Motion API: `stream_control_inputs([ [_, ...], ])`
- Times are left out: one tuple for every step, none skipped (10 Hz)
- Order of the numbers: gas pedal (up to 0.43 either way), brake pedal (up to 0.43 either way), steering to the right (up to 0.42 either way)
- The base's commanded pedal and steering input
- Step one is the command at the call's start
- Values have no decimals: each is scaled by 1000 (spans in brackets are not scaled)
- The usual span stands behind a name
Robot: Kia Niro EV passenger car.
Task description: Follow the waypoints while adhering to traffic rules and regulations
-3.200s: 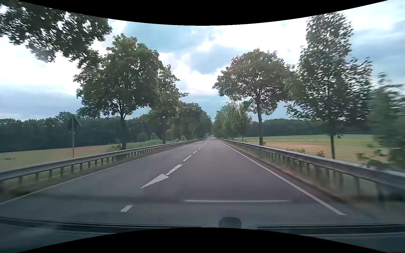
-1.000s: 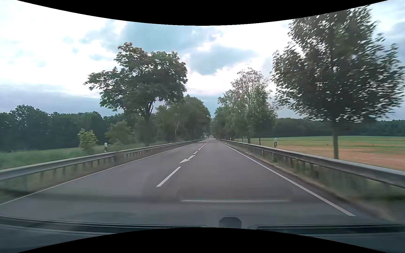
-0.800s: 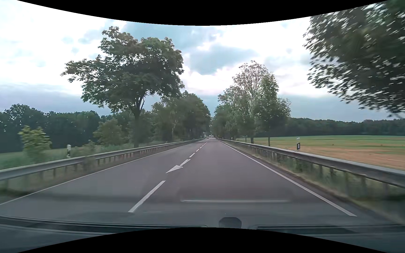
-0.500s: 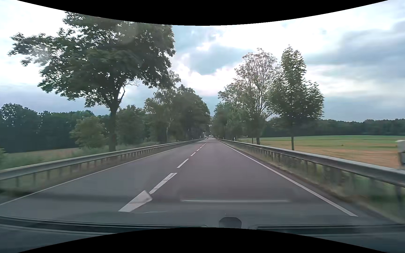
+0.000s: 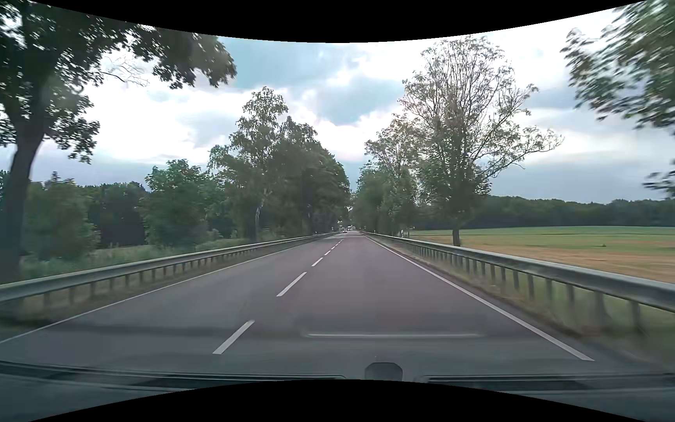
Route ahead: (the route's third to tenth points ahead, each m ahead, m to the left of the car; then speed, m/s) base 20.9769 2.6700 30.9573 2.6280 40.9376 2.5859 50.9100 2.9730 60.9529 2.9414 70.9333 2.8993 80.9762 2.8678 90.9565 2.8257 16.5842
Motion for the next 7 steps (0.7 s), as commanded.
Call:
stream_control_inputs([
  [157, 0, -3],
  [157, 0, -3],
  [157, 0, -4],
  [157, 0, -4],
  [157, 0, -3],
  [157, 0, -4],
  [157, 0, -3],
])
